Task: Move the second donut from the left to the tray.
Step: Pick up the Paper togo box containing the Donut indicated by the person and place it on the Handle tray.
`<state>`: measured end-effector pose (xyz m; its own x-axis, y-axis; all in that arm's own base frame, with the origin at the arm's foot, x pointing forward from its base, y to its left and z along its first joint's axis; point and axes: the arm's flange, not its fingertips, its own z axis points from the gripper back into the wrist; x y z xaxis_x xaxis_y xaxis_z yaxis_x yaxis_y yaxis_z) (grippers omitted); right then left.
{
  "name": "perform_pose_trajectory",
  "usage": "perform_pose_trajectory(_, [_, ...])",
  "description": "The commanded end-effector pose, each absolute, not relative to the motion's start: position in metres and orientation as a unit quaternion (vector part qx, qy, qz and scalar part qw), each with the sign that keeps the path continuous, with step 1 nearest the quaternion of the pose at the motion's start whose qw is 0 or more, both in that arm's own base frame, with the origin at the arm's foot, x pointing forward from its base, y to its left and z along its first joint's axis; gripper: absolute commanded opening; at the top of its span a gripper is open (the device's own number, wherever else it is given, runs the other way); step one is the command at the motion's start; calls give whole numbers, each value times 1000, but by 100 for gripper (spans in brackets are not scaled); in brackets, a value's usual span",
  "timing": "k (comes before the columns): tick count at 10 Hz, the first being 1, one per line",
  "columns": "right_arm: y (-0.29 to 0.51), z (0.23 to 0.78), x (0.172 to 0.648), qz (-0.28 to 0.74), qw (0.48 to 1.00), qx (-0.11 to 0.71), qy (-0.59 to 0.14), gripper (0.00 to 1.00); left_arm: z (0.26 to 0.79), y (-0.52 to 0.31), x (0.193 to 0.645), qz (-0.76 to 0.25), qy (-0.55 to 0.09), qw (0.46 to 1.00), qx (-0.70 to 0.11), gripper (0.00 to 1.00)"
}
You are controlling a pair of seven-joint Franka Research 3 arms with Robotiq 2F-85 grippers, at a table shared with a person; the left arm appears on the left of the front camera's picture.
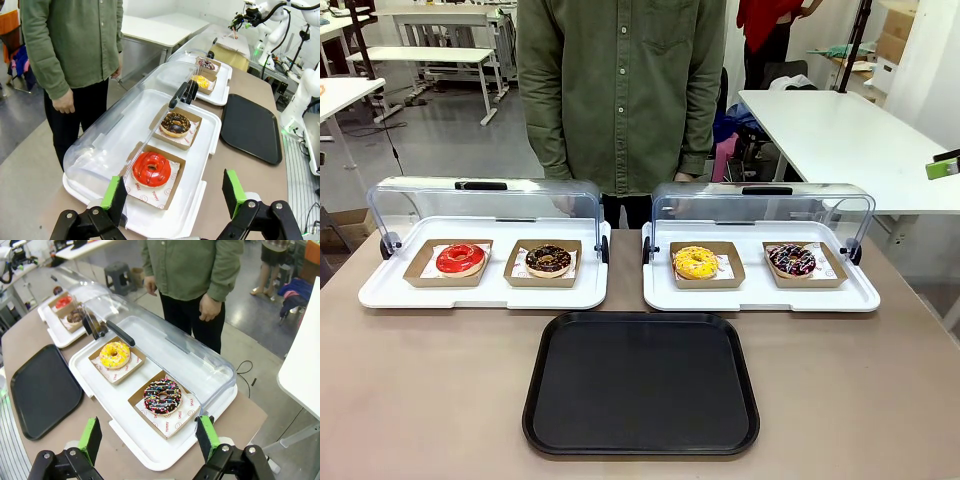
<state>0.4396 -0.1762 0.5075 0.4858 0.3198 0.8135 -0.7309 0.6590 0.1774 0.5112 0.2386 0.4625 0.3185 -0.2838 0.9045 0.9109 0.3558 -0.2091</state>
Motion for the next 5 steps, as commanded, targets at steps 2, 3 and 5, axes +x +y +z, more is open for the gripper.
perform_pose_trajectory(2, [-172,509,437,315,821,264,-397,100,464,238,510,-419,-408,713,-387,100])
perform_pose_trajectory(3, [-172,509,437,315,821,264,-397,100,464,238,510,-419,-408,713,-387,100])
perform_pose_trajectory(5, [-172,509,437,315,821,264,-397,100,464,238,510,-419,-408,713,-387,100])
